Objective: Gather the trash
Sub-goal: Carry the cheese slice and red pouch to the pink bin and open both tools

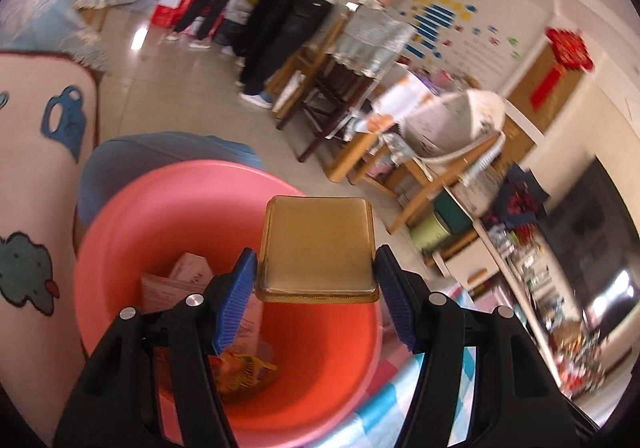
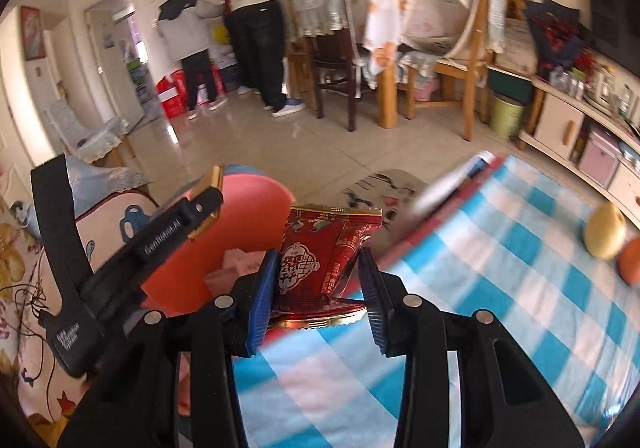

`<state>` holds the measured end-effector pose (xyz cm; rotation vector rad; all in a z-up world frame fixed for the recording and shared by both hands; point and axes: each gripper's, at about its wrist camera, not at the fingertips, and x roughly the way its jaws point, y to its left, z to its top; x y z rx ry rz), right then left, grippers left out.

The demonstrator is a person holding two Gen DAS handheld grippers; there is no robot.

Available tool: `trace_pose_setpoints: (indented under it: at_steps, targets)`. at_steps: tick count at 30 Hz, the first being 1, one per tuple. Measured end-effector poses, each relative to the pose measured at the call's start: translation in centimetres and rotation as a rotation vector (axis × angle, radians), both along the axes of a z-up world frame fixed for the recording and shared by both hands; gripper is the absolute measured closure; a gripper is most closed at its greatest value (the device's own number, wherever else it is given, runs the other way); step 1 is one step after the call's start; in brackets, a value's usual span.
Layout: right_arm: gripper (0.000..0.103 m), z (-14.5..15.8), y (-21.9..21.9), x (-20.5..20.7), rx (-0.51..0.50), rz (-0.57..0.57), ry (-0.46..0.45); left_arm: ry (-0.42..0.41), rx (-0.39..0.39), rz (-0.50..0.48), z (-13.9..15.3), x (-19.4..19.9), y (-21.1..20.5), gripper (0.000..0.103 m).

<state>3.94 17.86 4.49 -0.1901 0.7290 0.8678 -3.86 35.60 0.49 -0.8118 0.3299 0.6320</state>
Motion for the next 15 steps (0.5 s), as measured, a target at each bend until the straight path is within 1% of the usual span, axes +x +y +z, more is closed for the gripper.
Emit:
trace_pose_setpoints:
  at_steps: [5,9,12,14,15]
  targets:
    - [0.061,-0.3,5.0,0.7,-0.021,0.081,-0.002,0.004,-0.056,0.033,-0.9,-0.6,2.3,0.041]
    - [0.061,-1.4,7.5,1.5,-0.042,0.127,0.021,-0.002,-0.061,0.042,-1.1,-0.7,3.4,0.041]
    - [0.059,-2.2,8.3,2.0,-0.056,0.128,0.023,0.001,-0.062,0.034,-1.2,-0.6,3.8,0.041]
    - [0.059,-2.6,8.1,2.4,-0.037,0.122,0.056,0.003,-0.059,0.027,-1.2,-0.7,3.7,0.039]
    - [0.057,-2.6,7.8,2.5,-0.021,0.109,0.065,0.008,-0.057,0.026,-1.3,-0.6,3.8,0.038]
